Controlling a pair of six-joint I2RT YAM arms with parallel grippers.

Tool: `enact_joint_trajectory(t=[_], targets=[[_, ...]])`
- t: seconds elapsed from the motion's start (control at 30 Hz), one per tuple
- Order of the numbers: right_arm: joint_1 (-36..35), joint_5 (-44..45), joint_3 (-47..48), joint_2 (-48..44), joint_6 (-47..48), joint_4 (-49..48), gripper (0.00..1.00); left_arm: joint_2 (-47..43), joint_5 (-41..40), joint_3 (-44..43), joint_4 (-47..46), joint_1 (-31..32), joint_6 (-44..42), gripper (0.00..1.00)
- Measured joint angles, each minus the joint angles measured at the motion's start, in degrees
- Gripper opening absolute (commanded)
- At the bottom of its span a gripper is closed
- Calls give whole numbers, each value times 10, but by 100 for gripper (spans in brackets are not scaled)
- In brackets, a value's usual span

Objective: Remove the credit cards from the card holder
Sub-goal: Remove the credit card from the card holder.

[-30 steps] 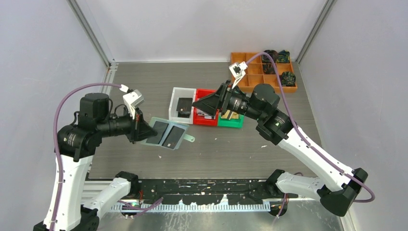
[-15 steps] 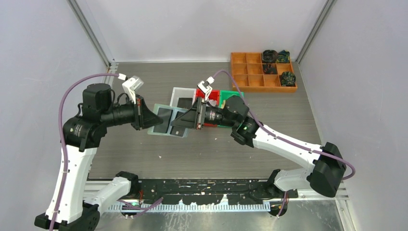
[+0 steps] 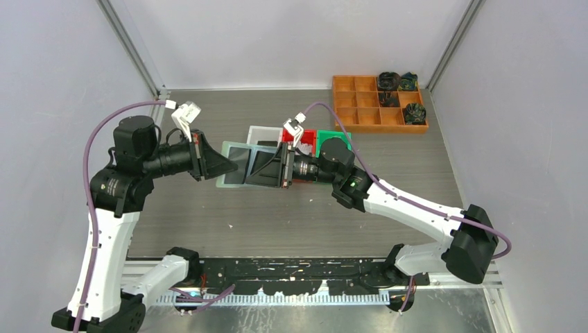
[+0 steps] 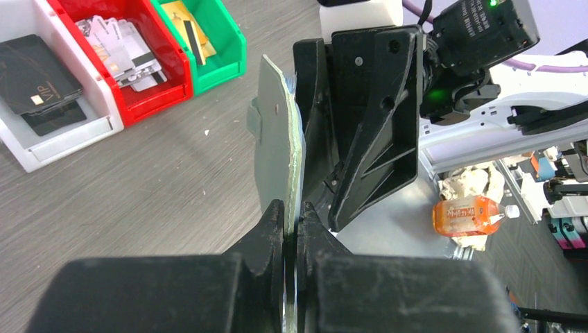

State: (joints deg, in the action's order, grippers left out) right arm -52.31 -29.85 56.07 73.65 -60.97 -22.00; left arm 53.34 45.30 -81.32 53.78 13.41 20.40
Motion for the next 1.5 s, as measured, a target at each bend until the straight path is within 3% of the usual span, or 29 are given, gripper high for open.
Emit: enact_joint_trajectory(t=[0.3, 0.5, 0.63, 0.8, 1.0, 1.07, 1.23, 1.5], targets=[[-1, -13, 11, 33, -43, -93, 45, -8, 14, 6, -35, -3, 33, 0], [1, -24, 10, 47, -76, -143, 38, -15, 14, 10, -49, -6, 34, 0], [1, -24, -2, 47, -89, -176, 30, -19, 21, 13, -62, -7, 43, 18], [1, -20, -8, 47, -114, -225, 11, -19, 64, 32, -90, -9, 76, 25], [1, -18, -8, 49, -133, -270, 1, -14, 135, 50, -145, -28, 140, 33], [1, -16, -9, 49, -135, -282, 1, -14, 158, 54, -163, -36, 163, 32], [1, -6, -28, 47, -136, -304, 1, -17, 204, 77, -224, -54, 231, 15], [1, 8, -56, 24, -137, -318, 1, -18, 232, 93, -272, -70, 296, 9]])
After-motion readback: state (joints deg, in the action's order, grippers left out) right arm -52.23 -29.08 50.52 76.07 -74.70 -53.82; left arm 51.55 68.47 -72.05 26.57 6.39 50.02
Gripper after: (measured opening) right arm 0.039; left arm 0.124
